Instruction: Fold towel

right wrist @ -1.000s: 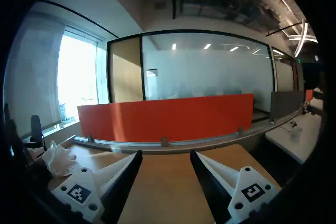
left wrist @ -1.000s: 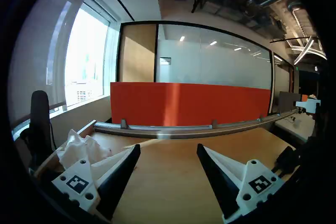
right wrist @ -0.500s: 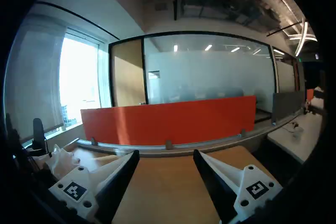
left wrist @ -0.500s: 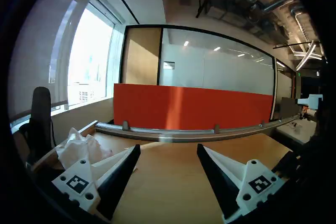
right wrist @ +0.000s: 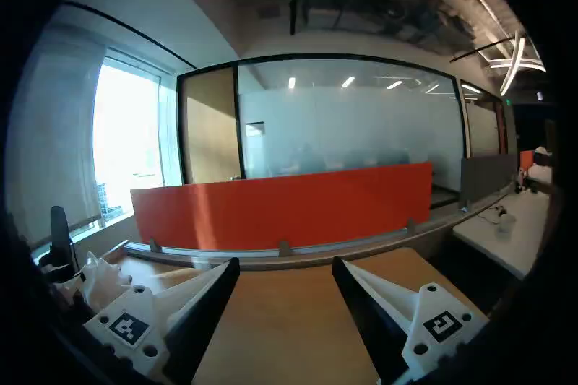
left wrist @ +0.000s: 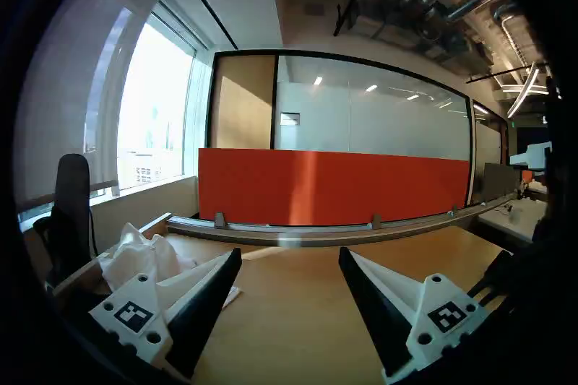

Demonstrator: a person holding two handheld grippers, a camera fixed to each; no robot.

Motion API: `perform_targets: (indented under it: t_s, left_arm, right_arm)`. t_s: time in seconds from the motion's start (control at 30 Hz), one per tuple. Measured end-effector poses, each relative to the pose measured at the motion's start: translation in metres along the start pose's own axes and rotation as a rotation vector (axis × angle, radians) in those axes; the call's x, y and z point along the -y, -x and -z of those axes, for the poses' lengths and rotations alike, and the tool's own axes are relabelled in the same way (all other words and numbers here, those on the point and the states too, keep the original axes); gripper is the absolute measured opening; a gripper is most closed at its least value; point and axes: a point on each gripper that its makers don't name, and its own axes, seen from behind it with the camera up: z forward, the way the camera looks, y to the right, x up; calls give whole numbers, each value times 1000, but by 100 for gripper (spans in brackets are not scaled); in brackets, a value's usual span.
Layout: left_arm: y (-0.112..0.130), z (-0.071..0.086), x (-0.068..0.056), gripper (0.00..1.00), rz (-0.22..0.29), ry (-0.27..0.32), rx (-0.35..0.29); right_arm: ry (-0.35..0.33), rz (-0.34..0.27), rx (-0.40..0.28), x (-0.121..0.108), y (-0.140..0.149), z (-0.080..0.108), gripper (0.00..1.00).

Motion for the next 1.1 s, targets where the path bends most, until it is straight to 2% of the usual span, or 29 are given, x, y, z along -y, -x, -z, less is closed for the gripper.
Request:
perform_targets:
  t_s: [0.3, 0.7, 1.1]
  left_arm:
    - [31, 1, 9, 100, -18, -4, -18]
    - [79, 1, 22, 100, -13, -16, -42]
    - [124, 0, 32, 100, -32, -35, -49]
  right_arm:
    - [37, 4, -9, -8, 19, -1, 99]
    - [44, 18, -12, -7, 56, -6, 99]
    - [57, 44, -7, -11, 86, -8, 99]
